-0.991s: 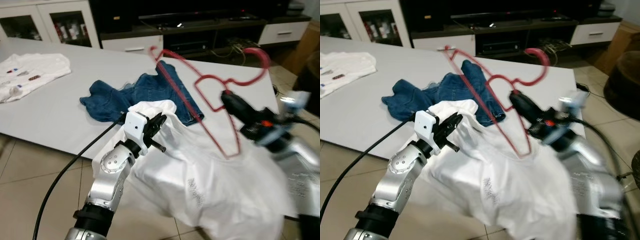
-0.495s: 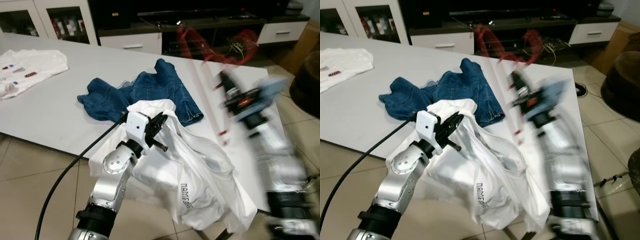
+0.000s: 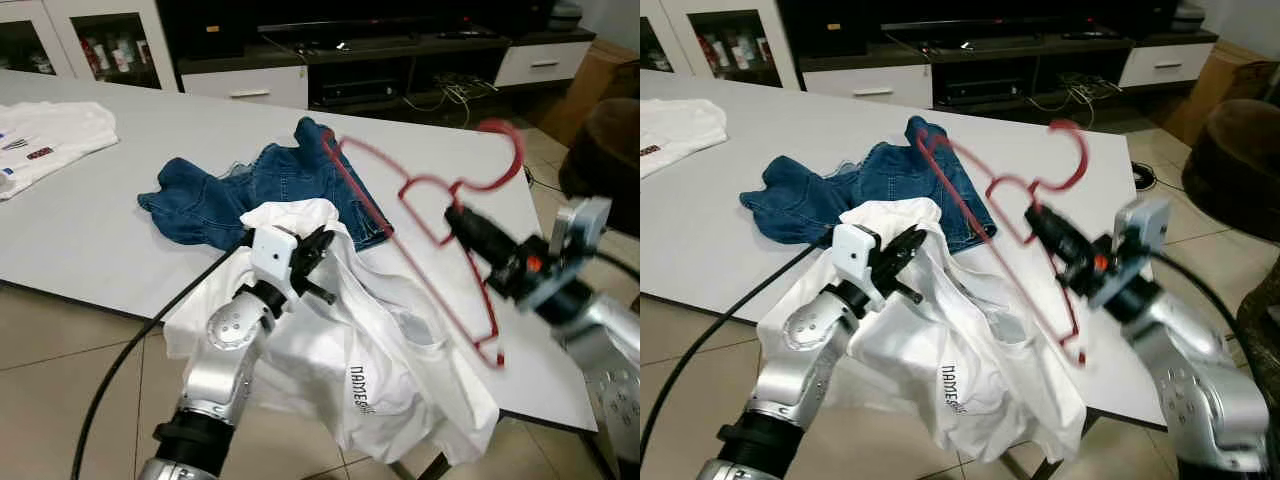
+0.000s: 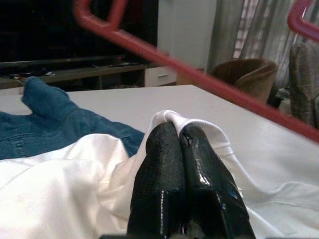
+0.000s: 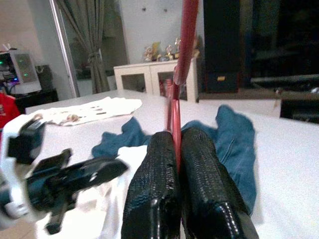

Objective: Hang hanger

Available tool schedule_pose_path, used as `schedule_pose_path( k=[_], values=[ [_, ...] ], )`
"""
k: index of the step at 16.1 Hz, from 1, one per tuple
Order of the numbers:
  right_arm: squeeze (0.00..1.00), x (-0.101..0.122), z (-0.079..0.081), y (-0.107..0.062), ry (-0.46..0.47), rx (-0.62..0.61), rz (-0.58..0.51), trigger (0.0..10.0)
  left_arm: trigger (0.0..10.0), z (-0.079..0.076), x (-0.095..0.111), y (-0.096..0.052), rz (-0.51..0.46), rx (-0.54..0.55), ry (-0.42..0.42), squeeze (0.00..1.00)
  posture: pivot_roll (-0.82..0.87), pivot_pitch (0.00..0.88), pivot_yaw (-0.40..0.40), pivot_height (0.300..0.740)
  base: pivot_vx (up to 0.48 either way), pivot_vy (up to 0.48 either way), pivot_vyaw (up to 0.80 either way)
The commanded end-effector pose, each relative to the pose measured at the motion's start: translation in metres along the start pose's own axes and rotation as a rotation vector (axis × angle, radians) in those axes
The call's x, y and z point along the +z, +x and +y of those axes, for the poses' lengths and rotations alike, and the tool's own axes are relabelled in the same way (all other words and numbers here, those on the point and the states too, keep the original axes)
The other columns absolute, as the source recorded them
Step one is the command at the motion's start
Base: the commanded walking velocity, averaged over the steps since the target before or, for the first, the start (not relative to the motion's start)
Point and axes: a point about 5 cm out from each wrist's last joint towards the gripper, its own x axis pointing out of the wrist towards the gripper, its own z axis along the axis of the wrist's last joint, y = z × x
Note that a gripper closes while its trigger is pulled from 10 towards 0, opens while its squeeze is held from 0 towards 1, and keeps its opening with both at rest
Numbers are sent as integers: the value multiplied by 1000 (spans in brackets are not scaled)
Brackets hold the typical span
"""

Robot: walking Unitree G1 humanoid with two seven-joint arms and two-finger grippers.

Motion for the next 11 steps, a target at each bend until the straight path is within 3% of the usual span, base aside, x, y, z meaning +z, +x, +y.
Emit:
schedule_pose_path(
  k=[1,3,8,11],
  values=[
    [0,-2,9,1,64,13,21,10000,3529,0,0,2,3,-9,10,0,-27,47,10,740,0,0,0],
    [0,-11,18,2,112,21,52,10000,3529,0,0,3,4,-14,12,0,-31,46,10,740,0,0,0],
    [0,-33,25,11,337,-27,142,10000,3451,0,1,5,-1,-19,14,0,-26,39,12,740,0,0,0],
    [0,-55,20,18,378,-107,260,10000,3451,1,1,4,-4,-11,18,0,-10,41,5,740,0,0,0]
  ],
)
